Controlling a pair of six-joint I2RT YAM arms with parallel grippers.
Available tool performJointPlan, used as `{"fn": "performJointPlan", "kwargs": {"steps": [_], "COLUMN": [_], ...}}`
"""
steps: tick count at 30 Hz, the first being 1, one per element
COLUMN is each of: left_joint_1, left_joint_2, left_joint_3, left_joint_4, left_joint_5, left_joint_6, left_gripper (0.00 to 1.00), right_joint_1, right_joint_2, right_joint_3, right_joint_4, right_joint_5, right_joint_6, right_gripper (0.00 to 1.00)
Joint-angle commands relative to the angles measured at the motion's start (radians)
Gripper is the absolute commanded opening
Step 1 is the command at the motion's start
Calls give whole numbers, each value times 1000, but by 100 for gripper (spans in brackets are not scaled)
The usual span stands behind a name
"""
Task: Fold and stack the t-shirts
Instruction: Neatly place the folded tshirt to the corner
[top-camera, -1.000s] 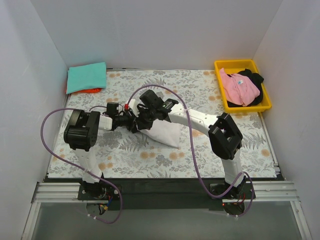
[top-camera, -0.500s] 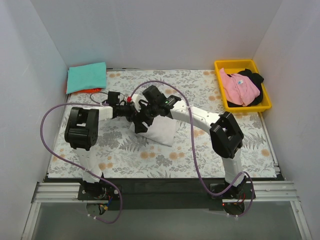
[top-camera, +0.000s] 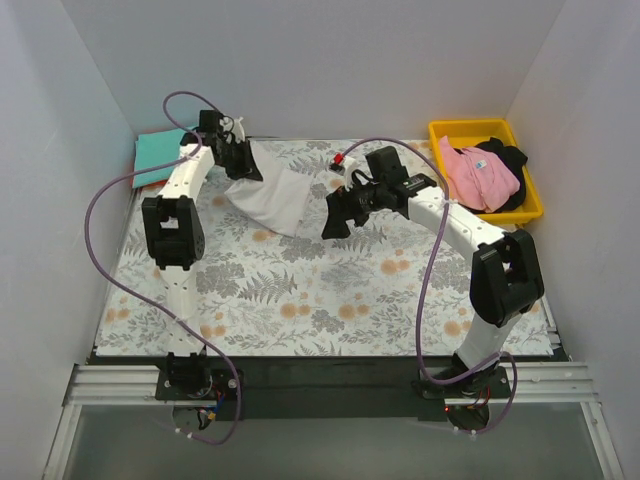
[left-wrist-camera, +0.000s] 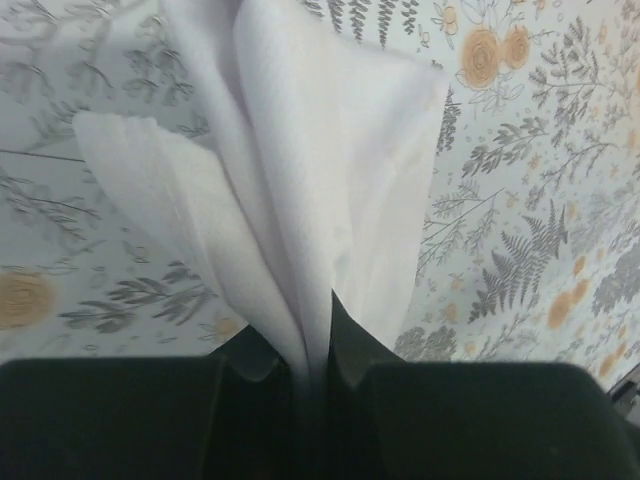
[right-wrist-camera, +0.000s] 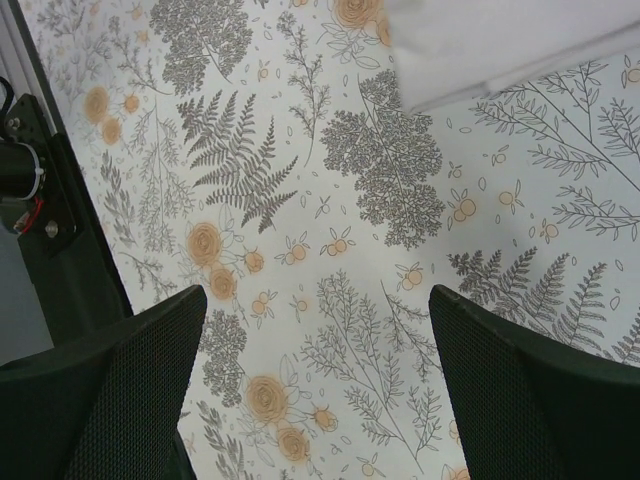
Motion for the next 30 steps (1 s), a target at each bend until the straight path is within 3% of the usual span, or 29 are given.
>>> {"fn": "performJointPlan", "kwargs": {"steps": [1, 5, 8, 13, 18, 30], "left_joint_1": [105, 156, 168, 208, 256, 288], "left_joint_2": [89, 174, 142, 68, 72, -39], "left_joint_3": [248, 398, 336, 239, 292, 220], "left_joint_4": [-157, -105, 27, 216, 271, 382], "left_joint_5": [-2, -50, -140, -144, -91, -81], "left_joint_6": [168, 244, 296, 385, 434, 581], "left_gripper": [0, 0, 0, 0, 0, 0], "right_joint_1": [3, 3, 5, 3, 3, 3], "right_joint_2": [-32, -18, -12, -9, -2, 4], "right_joint_3": [-14, -6, -8, -16, -19, -22], "right_joint_4": [-3, -4, -4, -7, -6, -7], "right_joint_5": [-30, -35, -35, -39, -44, -42], "right_joint_6": [-3, -3, -5, -6, -8, -9], "right_gripper": [98, 98, 98, 98, 98, 98]}}
